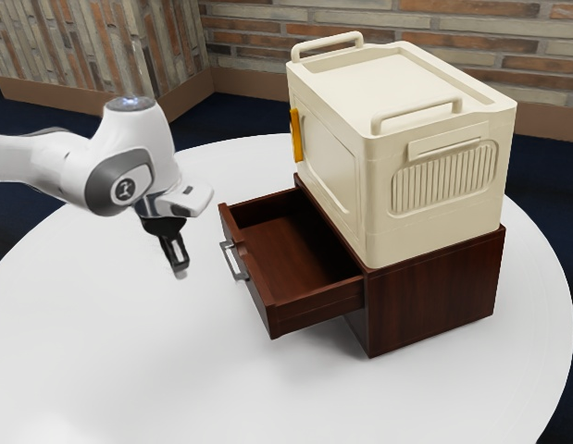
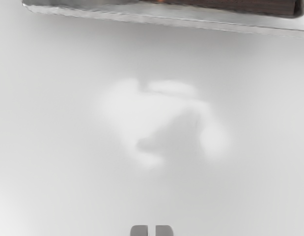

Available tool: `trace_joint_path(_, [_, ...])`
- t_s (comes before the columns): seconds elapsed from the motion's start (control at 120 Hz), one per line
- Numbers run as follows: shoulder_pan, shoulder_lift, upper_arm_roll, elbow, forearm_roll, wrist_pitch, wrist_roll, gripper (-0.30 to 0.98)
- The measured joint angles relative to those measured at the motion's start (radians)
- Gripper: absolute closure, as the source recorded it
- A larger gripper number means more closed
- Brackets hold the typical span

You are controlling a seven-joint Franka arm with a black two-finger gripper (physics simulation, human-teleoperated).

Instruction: Push the drawer handle with one arm to close the drawer

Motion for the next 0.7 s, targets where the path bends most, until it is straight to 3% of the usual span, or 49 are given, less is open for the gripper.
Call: trace_joint_path(0.7, [-0.004,0.237,-0.088,0.193,-0.116,0.151,0.162,0.78])
